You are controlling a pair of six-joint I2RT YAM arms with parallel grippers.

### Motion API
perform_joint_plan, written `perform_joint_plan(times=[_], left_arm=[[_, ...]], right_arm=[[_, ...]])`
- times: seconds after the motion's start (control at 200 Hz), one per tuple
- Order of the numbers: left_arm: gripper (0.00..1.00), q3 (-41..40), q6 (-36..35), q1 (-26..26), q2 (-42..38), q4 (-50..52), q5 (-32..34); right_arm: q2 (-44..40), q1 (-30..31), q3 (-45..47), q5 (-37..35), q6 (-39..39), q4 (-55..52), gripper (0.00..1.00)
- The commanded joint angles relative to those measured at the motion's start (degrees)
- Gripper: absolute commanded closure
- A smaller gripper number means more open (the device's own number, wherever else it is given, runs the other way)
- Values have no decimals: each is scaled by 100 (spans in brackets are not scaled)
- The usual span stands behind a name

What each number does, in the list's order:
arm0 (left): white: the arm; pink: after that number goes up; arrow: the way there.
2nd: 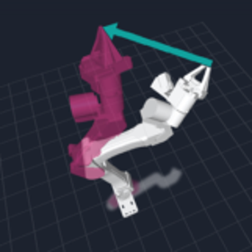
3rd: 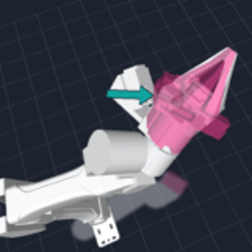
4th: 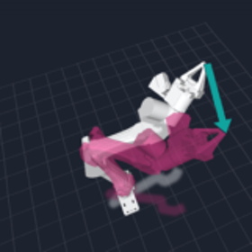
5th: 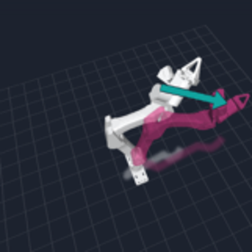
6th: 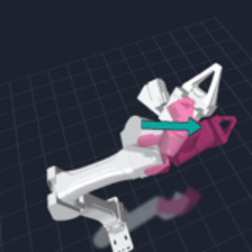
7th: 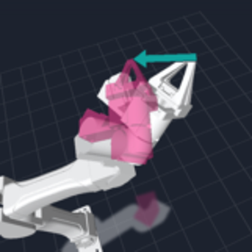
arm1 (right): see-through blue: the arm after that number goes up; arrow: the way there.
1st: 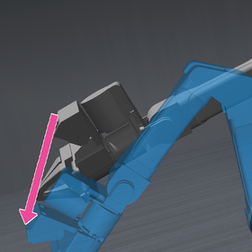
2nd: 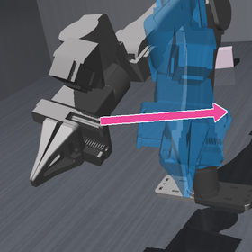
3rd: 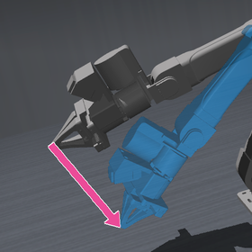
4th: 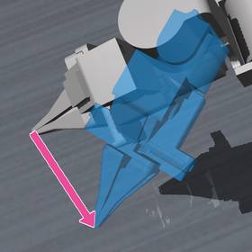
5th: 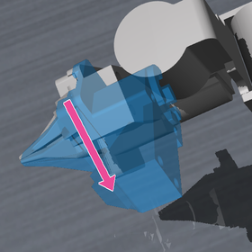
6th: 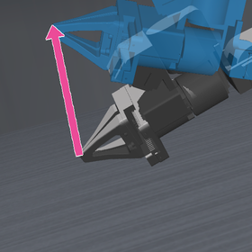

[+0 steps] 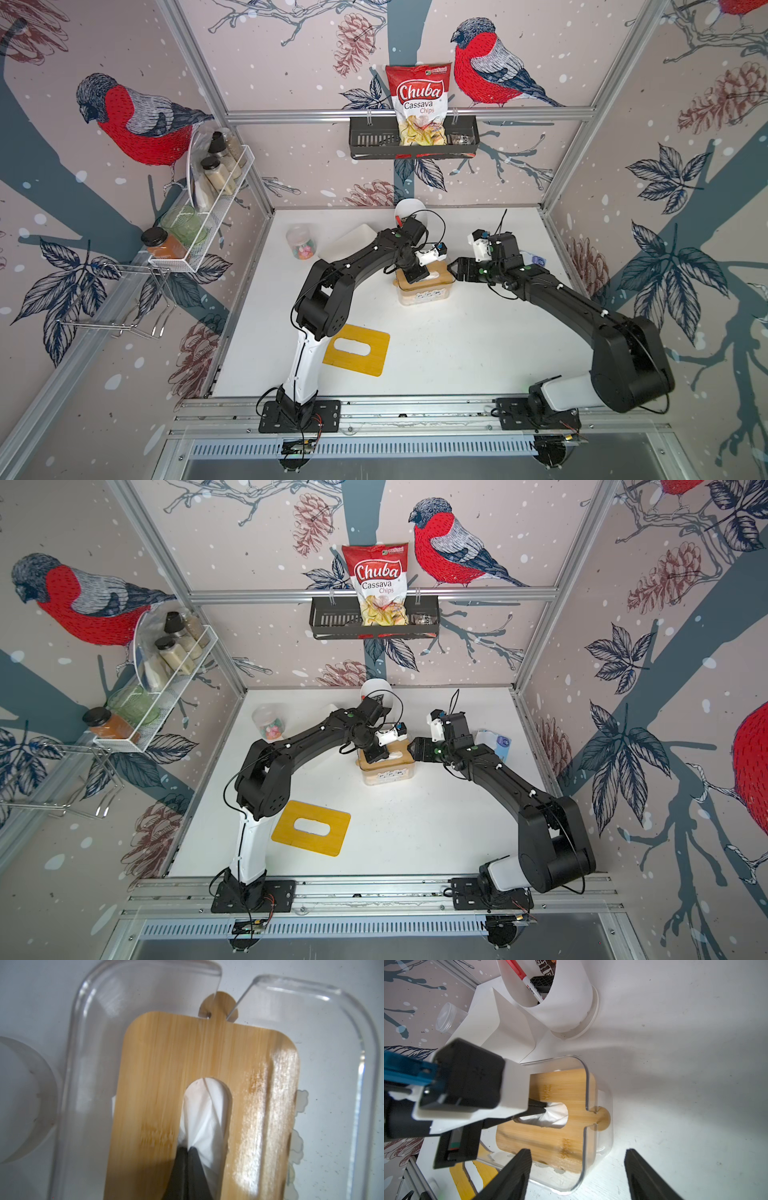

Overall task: Put the tissue paper into the tissue box
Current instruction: Pull the paper towel from the tissue box.

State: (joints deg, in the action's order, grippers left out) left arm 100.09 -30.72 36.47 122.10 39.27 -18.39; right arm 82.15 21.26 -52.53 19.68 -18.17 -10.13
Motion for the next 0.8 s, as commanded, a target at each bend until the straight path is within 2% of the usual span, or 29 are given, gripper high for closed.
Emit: perform_joint_plan(times=[0.0,0.285,0.57,0.795], left_arm=[[100,-60,219,-52,-118,-321,-211],[100,9,655,-144,-124,-393,-452],[100,122,1060,-201,-91,-369,-497],[100,222,1355,-280,-57,-398,-373]], right_arm=[[-51,10,40,-26,-37,108,24],[28,166,180,-23,-76,119,27],[288,302,186,-419,-55,-27,48],[343,386,160,-727,23,-180,59]])
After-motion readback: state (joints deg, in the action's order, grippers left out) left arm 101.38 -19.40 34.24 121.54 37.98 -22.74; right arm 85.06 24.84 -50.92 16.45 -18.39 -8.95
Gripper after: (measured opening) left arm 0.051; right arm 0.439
